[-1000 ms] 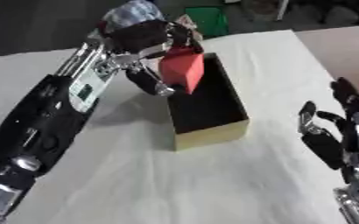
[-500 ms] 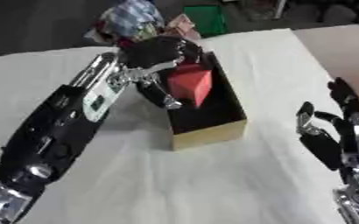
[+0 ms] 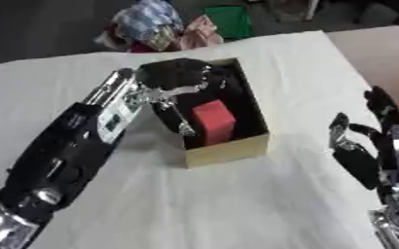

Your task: Pick up objects on the table and place them in the box.

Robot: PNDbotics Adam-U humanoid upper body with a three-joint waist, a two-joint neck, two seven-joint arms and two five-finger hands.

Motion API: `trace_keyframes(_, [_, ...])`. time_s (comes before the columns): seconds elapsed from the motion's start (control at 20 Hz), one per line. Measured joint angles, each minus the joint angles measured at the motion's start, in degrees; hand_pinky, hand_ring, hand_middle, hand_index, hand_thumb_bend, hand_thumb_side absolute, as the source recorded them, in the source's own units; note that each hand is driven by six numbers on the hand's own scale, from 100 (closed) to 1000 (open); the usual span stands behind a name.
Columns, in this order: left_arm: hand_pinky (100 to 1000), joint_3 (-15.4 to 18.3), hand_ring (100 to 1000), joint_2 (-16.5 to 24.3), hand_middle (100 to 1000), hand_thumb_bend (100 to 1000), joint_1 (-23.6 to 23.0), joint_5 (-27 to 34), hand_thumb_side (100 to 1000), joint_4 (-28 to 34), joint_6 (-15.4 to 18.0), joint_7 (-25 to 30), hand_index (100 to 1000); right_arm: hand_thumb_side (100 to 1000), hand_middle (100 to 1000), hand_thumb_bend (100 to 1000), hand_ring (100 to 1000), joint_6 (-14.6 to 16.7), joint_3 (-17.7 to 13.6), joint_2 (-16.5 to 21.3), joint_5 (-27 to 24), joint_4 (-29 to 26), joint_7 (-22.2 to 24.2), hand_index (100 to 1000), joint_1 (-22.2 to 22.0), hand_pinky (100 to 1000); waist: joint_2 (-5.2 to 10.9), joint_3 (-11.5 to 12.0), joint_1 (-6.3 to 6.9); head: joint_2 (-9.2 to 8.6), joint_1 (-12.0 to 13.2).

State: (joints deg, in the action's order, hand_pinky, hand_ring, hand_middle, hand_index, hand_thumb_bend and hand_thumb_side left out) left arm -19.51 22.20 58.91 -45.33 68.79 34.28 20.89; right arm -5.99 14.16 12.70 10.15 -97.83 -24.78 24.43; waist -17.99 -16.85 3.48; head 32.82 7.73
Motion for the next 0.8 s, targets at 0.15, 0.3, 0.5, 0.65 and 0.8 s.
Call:
trace_keyframes(0.15, [866,0.6,770,0.0,799,683,0.0,1.7,100,1.6,-0.8,-0.5,906,220,928,100,1000,0.0,0.0,0.0,0.0,0.0,0.0,1000,-0.2,751,0.00,0.4,-0.04,0.00,0.0])
trace_keyframes(0.3, [873,2.1,753,0.6,769,622,-0.2,4.1,100,4.0,-2.9,-2.4,893,220,928,100,1000,0.1,-0.1,0.0,0.0,0.0,-0.1,1000,-0.3,751,0.03,1.0,-0.07,0.00,-0.1])
trace_keyframes(0.5, [890,3.7,736,1.7,735,561,-1.4,7.8,100,8.7,-6.5,-6.0,872,221,928,100,1000,0.1,-0.2,0.0,0.0,0.0,-0.3,1000,-0.8,750,0.27,2.1,-0.09,0.03,-0.3])
trace_keyframes(0.65, [890,4.7,723,3.3,714,519,-2.5,10.7,100,12.7,-9.3,-8.7,857,217,926,100,1000,0.1,-0.5,0.2,0.0,0.1,-0.4,1000,-0.9,750,0.41,3.1,-0.10,0.16,-0.6])
trace_keyframes(0.8, [904,6.3,716,5.9,701,472,-5.1,13.5,100,17.0,-11.8,-11.4,851,212,926,100,1000,0.0,-1.0,0.3,0.0,0.2,-0.8,1000,-1.3,750,0.55,4.4,-0.29,0.35,-1.2])
